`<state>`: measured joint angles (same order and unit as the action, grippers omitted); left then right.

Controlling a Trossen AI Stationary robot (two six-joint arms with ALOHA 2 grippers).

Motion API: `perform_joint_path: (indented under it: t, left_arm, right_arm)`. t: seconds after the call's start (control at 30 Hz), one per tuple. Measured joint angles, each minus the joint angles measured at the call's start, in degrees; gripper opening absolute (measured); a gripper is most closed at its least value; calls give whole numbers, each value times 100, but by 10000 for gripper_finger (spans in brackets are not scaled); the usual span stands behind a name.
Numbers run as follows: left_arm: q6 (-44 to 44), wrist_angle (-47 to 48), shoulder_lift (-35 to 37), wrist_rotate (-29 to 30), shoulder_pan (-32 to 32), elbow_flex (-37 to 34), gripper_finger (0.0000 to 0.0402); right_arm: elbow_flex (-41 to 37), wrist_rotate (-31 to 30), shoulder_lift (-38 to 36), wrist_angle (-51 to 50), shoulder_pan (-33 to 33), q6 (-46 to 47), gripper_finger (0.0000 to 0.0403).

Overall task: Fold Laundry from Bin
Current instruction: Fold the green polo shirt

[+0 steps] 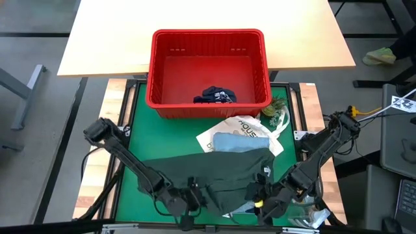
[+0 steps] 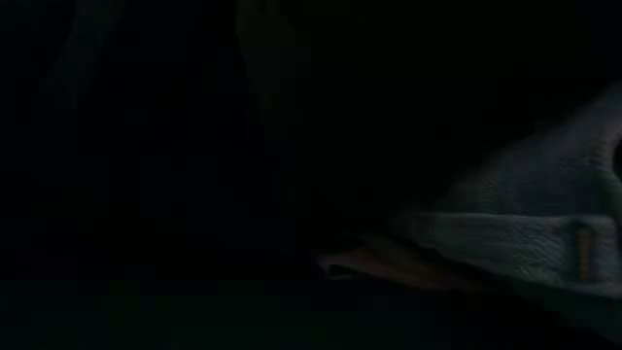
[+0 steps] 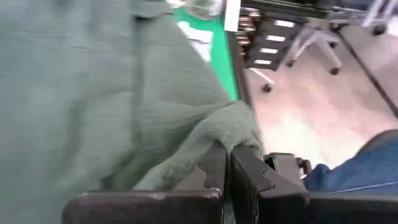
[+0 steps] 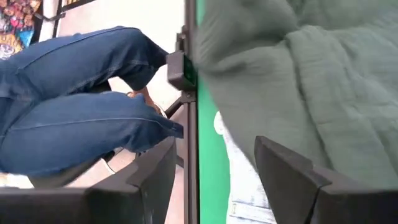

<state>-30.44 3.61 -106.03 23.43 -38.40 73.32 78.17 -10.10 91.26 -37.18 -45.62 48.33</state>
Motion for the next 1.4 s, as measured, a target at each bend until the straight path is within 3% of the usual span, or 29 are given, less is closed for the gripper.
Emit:
perform_joint_path:
  t: [0.17,0.43,0.7,0.87,1.1,1.23,1.4]
  left_arm:
    - [-369,782,574,19,154,-2,1]
    - [-865,1337,720,-86,341,-2,1]
    - [-1118,1482,797,-64,593,-7,0]
    - [-1123,1530,789,-292,612,-9,0]
    - [-1147,1556,952,-449,615,-9,0]
    - [-1160,1614,1134,-497,622,-9,0]
    - [-1162,1816,1472,-345,747,-9,0]
  right_arm:
    - [0,-703,237,27,-381,-330,218]
    - [0,-1601,911,-90,-551,-419,218]
    - [0,-1631,1335,-284,-413,-668,214]
    - [0,-1588,1400,-371,-302,-660,161]
    - [401,-1582,1400,-756,-230,-671,13]
    - [1197,-1708,1392,-1813,-224,-670,27]
    - [2061,-2763,1378,-3177,-174,-423,14]
